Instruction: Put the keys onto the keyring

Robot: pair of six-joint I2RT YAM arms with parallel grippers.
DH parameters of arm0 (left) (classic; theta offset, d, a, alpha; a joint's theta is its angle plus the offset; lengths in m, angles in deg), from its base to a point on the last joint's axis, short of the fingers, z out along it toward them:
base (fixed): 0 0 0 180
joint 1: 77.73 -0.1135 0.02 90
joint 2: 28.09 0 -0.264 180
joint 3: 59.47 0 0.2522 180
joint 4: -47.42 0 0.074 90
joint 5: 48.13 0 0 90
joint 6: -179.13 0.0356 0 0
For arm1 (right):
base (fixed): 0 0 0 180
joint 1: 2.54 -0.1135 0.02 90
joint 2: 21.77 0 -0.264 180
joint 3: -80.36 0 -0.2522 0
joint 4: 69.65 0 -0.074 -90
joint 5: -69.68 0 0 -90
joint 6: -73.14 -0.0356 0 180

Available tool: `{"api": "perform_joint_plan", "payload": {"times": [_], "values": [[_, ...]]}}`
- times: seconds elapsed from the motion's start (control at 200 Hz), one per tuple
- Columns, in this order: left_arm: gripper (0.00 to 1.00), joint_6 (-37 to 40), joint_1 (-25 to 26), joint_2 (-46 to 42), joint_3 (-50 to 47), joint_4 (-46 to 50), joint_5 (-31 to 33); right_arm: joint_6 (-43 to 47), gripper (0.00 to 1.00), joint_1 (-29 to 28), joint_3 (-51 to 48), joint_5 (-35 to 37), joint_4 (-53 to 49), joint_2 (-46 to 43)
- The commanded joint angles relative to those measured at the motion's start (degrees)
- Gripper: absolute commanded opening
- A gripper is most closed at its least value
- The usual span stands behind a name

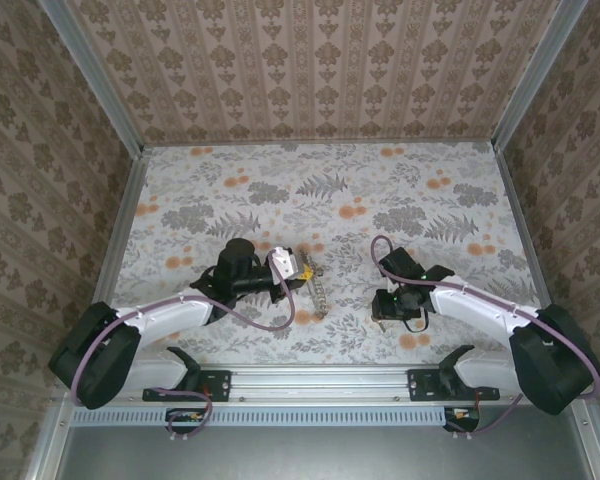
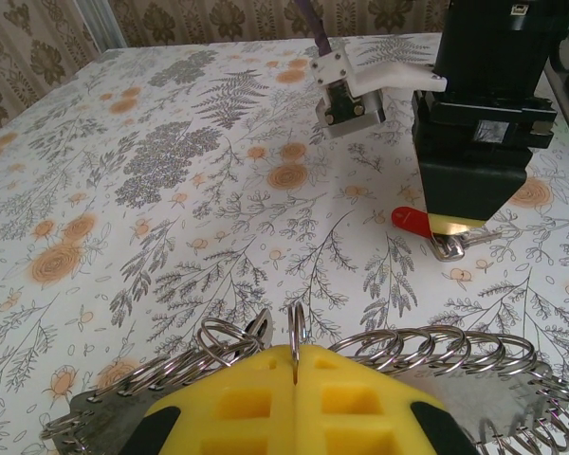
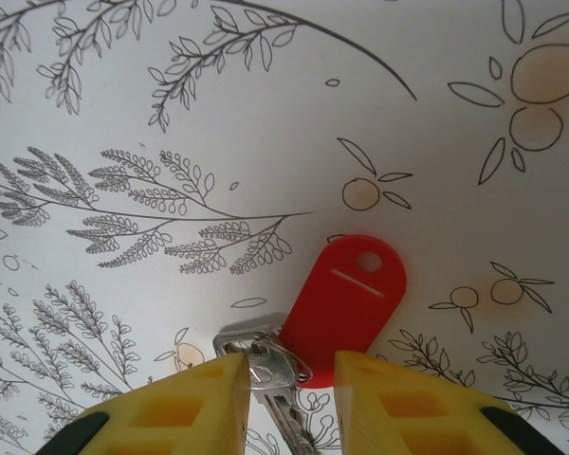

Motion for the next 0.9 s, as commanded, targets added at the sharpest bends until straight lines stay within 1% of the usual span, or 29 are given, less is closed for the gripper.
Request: {"api": "perform_joint_plan", "payload": {"times": [0.0,0.335,0.465,0.895], "values": [[0.00,-1.27,-0.25,-1.39,1.47,0.34,-1.91,1.30,0.31,0.02,1.54,-0.08,0.22,1.12],[0.00,-1.10,-0.23,-2.10,1.20,1.00,-1.91,1.83,0.31,-0.04,1.55,-0.02,-0.44,2.01],[0.00,-0.91,-0.28,-1.94,1.38,1.11,-1.91,1.86,0.27,0.00,1.39,-0.63,-0.57,1.70],[0.00,-0.83,-0.24,-1.82,1.49,1.30,-1.91,1.66,0.21,-0.32,2.20,-1.70,-0.62,1.91]]}}
